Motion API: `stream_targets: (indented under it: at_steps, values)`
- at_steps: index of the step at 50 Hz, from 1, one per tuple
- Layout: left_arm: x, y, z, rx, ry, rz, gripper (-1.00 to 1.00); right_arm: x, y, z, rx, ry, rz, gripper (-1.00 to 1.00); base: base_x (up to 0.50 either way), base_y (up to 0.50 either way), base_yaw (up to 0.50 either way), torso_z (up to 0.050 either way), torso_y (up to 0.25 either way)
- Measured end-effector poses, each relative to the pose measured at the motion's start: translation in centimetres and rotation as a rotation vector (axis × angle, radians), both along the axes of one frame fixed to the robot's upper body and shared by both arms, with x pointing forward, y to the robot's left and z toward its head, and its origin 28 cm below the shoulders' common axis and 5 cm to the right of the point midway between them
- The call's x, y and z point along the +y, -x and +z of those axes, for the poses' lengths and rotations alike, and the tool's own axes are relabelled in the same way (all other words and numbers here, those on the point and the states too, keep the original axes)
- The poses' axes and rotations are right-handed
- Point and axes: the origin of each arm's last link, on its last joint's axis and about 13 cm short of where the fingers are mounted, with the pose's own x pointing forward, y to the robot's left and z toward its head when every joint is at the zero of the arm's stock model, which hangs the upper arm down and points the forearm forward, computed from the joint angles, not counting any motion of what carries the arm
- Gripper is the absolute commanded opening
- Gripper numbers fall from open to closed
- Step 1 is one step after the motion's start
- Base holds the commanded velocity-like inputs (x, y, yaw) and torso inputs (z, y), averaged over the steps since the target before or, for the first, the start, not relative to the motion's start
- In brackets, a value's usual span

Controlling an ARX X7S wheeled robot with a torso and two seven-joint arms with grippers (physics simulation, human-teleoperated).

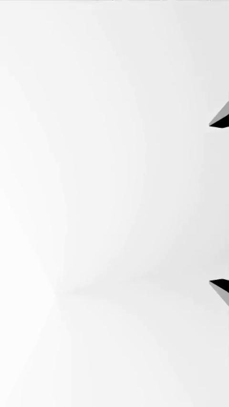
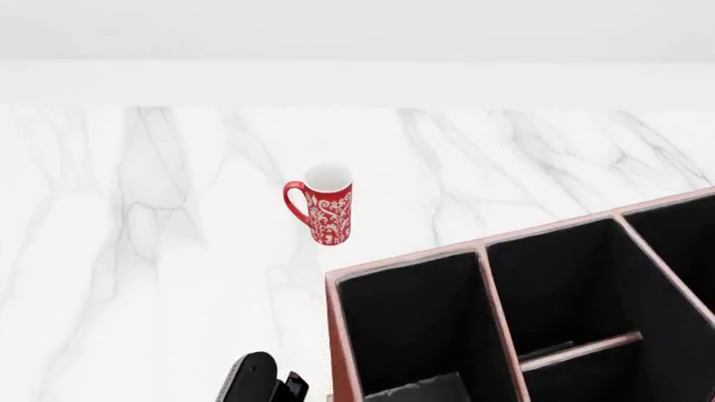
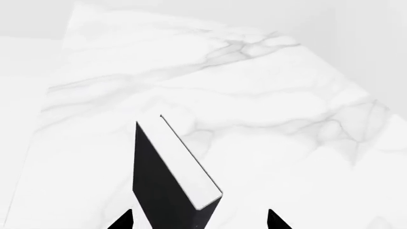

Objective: Pick up the book and place it in the left compartment of the caddy.

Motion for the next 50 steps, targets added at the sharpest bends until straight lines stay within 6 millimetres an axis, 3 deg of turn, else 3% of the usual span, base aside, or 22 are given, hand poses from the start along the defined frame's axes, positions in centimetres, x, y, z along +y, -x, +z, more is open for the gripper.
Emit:
stream_targets:
  at_steps: [50]
  values:
    - [0.0, -0.4, 0.0, 0.015, -0.003, 0.008, 1.00, 1.4, -1.8, -2.0, 0.024, 0.017, -0.002, 1.00, 0.00, 0.00, 0.00, 0.000, 0.000]
